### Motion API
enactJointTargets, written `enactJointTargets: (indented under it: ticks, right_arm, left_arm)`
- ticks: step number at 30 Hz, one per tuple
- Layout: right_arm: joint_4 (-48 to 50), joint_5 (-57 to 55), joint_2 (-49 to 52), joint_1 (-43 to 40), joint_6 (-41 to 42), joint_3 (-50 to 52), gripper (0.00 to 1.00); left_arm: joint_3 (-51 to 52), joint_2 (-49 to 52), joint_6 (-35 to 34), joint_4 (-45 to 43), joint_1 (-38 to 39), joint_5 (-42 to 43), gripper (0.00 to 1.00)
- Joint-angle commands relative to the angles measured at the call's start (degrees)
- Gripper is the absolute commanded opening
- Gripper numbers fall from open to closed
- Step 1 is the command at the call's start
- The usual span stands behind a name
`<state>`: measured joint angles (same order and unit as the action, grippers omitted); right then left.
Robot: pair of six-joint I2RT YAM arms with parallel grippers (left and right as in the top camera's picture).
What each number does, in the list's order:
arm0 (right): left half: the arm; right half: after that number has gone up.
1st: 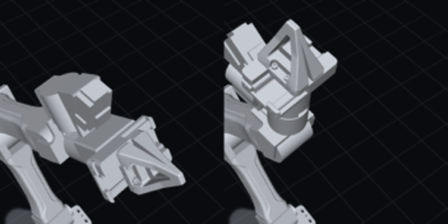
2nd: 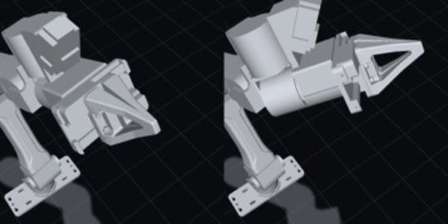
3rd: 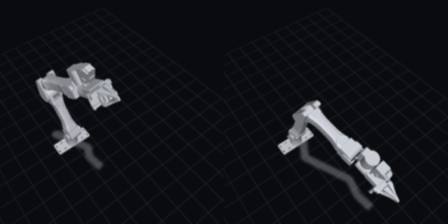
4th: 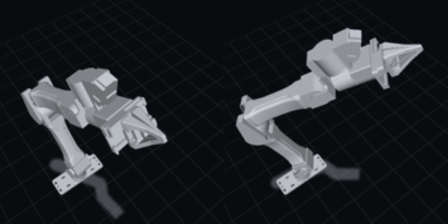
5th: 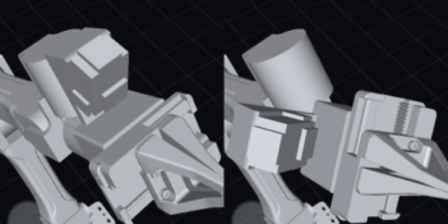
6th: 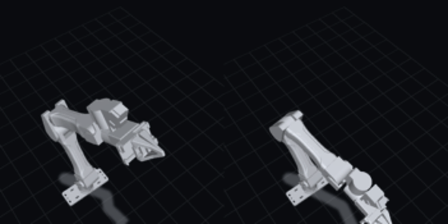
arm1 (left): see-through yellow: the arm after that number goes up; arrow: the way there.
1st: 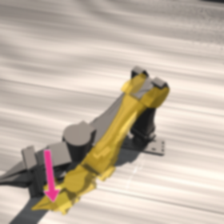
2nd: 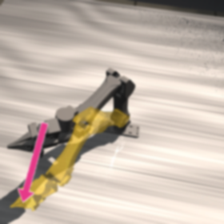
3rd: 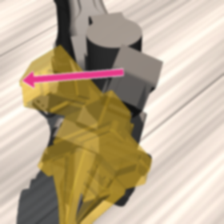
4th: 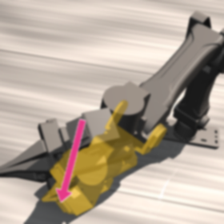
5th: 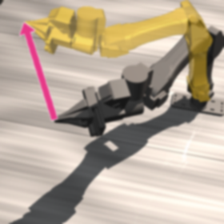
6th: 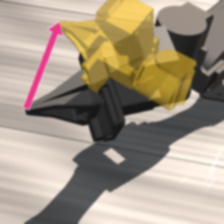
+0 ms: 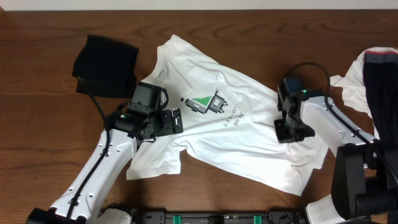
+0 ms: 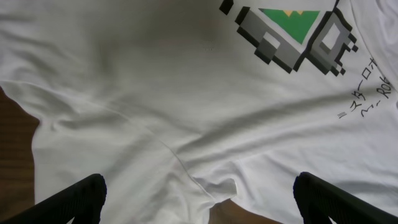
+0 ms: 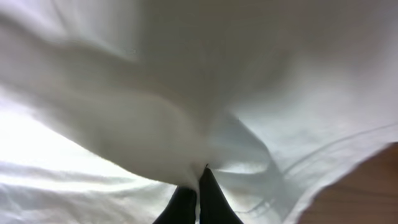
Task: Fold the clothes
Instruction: 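Pull the shirt's right side toward the upper right corner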
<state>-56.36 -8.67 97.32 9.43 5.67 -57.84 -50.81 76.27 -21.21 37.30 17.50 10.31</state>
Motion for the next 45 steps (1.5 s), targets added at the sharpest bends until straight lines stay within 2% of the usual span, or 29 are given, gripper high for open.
enactJointTargets:
  ticks: [1,5,20,36,45]
  right_arm:
    - [0.2,-5.3,-0.3,-0.9,0.9,-2.5,0.01]
    - [2.8,-8.6,-0.3,-2.1,0.9,-2.6,0.01]
    - [16.2,-8.1,-0.3,-10.5,-5.7,-4.4,0.01]
    - [40.3,-0.1,0.7,-15.5,-12.9,-4.8,0.01]
    - [54.3,-0.6,9.8,-16.3,-16.7,-4.8,0.01]
  left_arm:
    - [0.2,-0.7,-0.5,0.2,0.2,-0.3,0.98]
    - [0.2,-0.7,-0.5,0.2,0.2,-0.3,0.98]
    - [0.2,-0.7,-0.5,0.2,0.2,-0.3,0.98]
    - [0.2,-0.7,-0.5,0.2,0.2,-0.3,0.98]
    - [0.2,-0.7,-0.5,0.2,0.2,-0.3,0.98]
